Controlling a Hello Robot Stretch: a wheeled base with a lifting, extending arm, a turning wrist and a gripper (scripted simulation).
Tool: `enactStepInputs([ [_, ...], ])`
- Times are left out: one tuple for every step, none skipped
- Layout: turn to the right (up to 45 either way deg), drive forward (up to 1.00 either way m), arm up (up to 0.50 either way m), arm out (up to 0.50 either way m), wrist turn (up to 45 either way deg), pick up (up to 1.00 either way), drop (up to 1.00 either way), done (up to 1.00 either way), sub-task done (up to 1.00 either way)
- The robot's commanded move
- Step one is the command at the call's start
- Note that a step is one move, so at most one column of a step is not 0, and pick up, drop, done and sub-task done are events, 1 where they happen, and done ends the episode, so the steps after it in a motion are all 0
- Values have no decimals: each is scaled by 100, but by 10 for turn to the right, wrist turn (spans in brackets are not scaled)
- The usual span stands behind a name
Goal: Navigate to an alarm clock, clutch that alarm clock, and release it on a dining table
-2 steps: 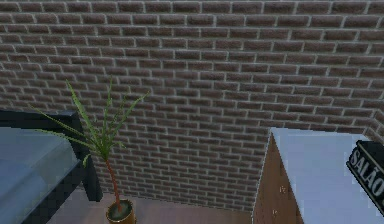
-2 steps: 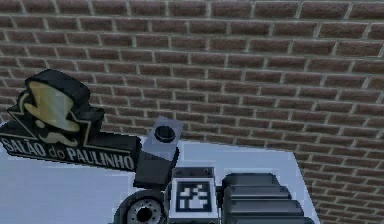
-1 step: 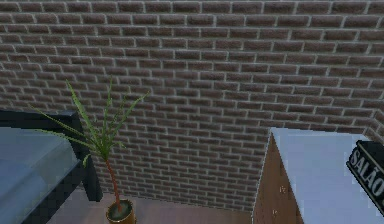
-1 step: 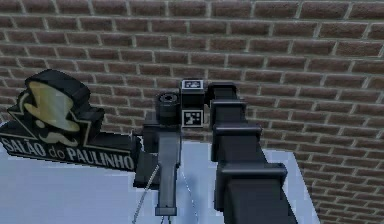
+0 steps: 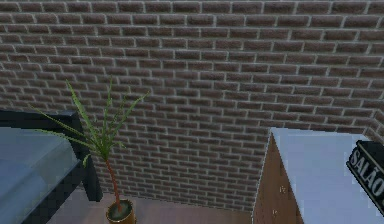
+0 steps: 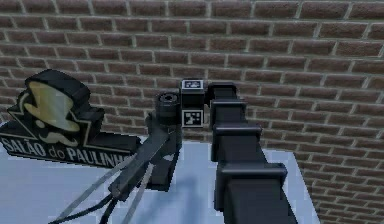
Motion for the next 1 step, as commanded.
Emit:
enactStepInputs([
  [0,0,0,0,450,0,0,0,0],
])
